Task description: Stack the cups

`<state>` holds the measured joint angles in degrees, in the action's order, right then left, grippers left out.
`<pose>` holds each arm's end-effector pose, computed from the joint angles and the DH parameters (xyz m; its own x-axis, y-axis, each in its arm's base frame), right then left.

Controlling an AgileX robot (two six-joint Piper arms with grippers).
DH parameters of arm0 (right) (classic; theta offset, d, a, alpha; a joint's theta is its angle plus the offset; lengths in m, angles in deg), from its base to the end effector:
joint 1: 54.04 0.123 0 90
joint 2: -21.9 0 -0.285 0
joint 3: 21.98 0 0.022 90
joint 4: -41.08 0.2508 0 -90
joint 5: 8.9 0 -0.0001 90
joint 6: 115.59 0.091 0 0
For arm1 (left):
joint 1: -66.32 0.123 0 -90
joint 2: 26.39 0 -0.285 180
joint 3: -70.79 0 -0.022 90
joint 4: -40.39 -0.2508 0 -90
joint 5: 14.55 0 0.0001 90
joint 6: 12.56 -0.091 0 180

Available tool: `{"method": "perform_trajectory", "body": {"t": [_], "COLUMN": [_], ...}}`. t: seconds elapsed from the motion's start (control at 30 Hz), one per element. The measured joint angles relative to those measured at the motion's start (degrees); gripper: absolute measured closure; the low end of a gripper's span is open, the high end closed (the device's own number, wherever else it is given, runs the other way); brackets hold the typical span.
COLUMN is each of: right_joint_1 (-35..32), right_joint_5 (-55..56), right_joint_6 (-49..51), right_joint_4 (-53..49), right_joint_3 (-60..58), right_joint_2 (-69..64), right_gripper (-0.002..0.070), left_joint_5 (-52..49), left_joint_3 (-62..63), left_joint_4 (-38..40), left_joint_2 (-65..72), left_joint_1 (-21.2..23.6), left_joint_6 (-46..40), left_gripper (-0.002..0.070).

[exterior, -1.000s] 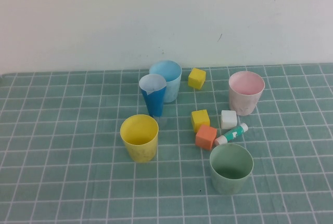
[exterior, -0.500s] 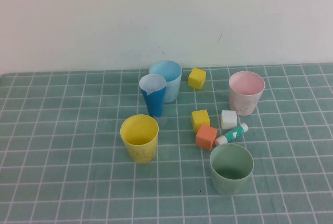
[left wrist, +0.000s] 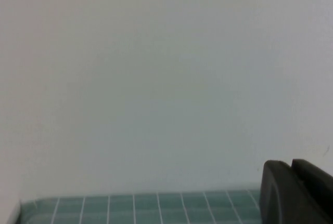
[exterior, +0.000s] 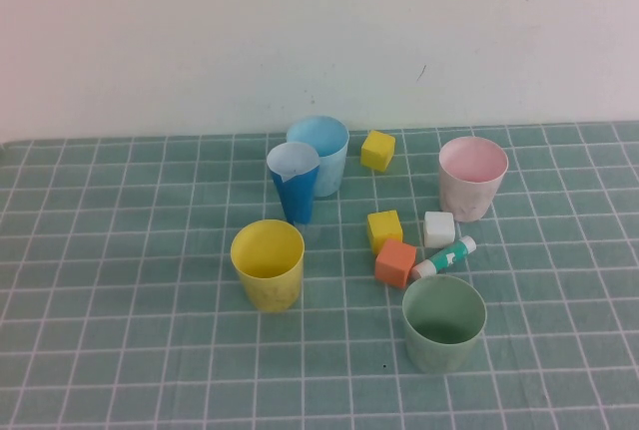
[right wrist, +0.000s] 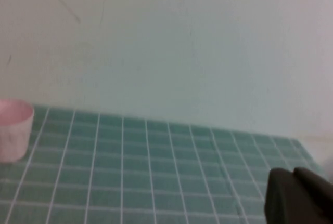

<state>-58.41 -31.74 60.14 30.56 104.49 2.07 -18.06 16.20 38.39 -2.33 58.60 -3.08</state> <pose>0.0555 -0.0107 0.3032 -0.1340 -0.2315 -0.9636 0.1174 0.9618 -0.2474 0.0709 -0.0094 0.3224 0.1168 -0.1473 -0.9822 0.1487 0.9804 -0.1293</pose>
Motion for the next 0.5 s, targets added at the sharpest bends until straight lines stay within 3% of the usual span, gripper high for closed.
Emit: {"method": "perform_trajectory", "body": {"t": [0.17,0.27,0.5], "right_joint_1": [0.0,0.0,0.0], "right_joint_5": [-4.56,-4.68,-4.76], "right_joint_6": [-6.57,-15.75,-40.13], "right_joint_4": [4.74,12.14,34.84], "right_joint_3": [3.95,4.68,4.71], "right_joint_2": [-13.51,-20.82,-32.86], "right_gripper": [0.0679,0.0679,0.0679], "left_joint_5": [-5.81,-10.46,-22.0], "left_joint_3": [9.74,17.16,35.28], "left_joint_4": [1.48,3.24,10.1], "left_joint_2": [18.35,30.03,50.98], "left_joint_1": [0.0,0.0,-0.65], "left_joint_6": [1.43,1.43,-9.02], "left_gripper": [0.0676,0.0676,0.0676]}}
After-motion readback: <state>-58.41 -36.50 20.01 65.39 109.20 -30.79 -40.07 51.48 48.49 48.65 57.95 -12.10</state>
